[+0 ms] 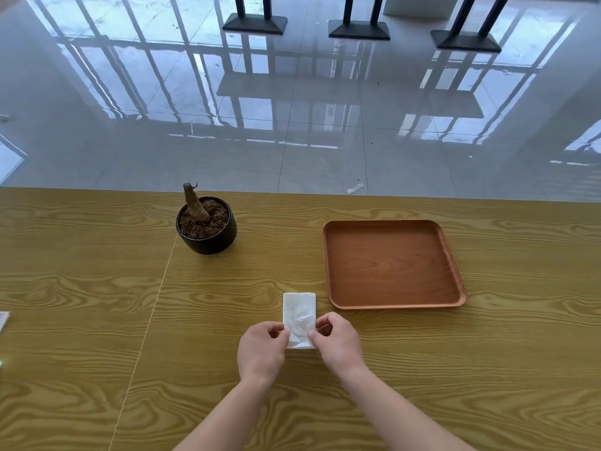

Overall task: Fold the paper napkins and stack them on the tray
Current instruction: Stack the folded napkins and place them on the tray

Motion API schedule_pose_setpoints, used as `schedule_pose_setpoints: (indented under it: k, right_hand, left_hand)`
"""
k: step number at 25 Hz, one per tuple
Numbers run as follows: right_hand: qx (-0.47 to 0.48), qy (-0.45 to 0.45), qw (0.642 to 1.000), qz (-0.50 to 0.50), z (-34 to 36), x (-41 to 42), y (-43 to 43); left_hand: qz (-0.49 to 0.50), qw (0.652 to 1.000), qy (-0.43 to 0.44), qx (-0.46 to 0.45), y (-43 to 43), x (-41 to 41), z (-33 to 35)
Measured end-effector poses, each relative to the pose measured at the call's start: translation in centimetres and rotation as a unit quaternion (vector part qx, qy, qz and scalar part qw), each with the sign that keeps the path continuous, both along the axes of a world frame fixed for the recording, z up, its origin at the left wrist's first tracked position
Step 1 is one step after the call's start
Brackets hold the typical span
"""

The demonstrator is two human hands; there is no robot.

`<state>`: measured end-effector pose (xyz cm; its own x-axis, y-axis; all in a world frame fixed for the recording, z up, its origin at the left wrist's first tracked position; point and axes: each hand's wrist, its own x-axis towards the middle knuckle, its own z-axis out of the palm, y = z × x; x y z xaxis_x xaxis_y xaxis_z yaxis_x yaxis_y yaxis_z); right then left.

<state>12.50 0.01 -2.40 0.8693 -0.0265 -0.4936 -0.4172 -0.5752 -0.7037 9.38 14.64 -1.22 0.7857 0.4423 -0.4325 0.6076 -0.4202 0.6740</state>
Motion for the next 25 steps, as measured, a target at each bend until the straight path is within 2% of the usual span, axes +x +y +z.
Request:
schedule_pose_setpoints:
  k: [5, 10, 12, 15, 18, 21, 23, 25]
  right_hand:
    - [0.009, 0.0, 1.0, 0.0, -0.2, 0.4, -0.2]
    - [-0.004, -0.022, 1.0, -0.003, -0.3, 0.2, -0.8]
    - [-0.01, -0.047, 0.999, -0.008, -0.1, 0.6, -1.3]
    - [-0.029, -0.094, 0.994, 0.039, 0.4, 2.0, -2.1]
    - [-0.058, -0.148, 0.979, 0.126, 0.9, 4.1, -2.1]
    - [-0.103, -0.117, 0.95, 0.272, 0.9, 6.2, -1.3]
    - [-0.132, -0.088, 0.928, 0.337, 0.6, 7.0, -0.7]
    - [-0.15, -0.088, 0.92, 0.352, 0.2, 7.4, -0.5]
  left_hand:
    - [-0.001, 1.0, -0.019, 0.019, 0.3, 0.3, -0.3]
    - [0.014, 1.0, -0.007, -0.003, 0.4, -0.5, -0.6]
    - [0.04, 0.999, 0.01, -0.029, 0.1, -1.2, -0.5]
    - [0.09, 0.99, 0.041, -0.101, -0.2, -2.2, -0.5]
    - [0.186, 0.959, 0.067, -0.202, -0.9, -2.7, -0.4]
    - [0.273, 0.898, 0.094, -0.332, -2.1, -2.7, 0.1]
    - [0.292, 0.882, 0.096, -0.358, -2.7, -2.5, 0.6]
    - [0.303, 0.876, 0.091, -0.364, -3.0, -2.3, 0.8]
